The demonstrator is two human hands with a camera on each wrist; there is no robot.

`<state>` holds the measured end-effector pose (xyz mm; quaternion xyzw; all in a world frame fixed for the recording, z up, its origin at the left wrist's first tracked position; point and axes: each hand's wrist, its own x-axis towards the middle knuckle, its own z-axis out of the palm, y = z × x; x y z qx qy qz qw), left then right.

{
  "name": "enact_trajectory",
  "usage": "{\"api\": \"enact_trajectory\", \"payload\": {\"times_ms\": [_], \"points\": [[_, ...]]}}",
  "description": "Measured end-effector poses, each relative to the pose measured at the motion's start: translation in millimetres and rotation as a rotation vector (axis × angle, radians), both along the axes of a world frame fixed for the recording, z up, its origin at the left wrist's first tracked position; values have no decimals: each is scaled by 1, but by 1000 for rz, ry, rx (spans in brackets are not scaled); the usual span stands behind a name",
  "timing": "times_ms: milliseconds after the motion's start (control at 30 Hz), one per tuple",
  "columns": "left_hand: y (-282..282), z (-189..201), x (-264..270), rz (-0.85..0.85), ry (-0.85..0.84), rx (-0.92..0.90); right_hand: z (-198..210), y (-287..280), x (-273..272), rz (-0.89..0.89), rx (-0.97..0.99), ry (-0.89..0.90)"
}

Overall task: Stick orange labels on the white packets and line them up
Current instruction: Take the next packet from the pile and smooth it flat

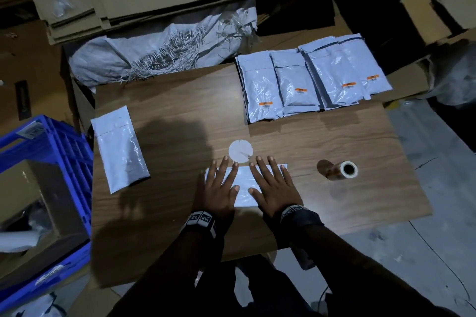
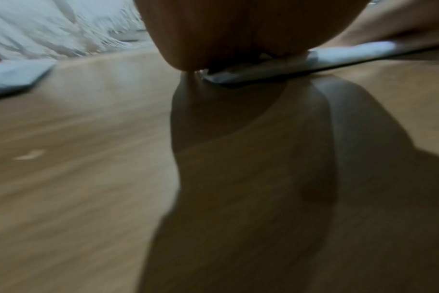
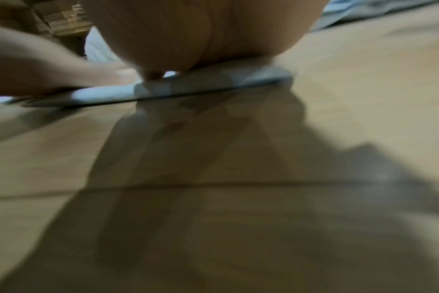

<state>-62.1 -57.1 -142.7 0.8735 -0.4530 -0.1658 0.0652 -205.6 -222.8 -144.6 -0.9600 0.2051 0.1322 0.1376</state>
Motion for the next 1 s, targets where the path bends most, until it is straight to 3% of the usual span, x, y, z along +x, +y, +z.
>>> {"api": "enact_trajectory", "payload": {"times_ms": [267,500,700,1000], "points": [[30,12,25,-46,79,150,22,-35,-24,-34,68,122],[29,42,6,10,0,-234,37,-46,-41,36,81,31],[19,52,-36,-65,258,-69,41,-45,-63,11,78,11],[-17,44,-60,-49,226,-37,50,-37,-93,-24,144,45]]}}
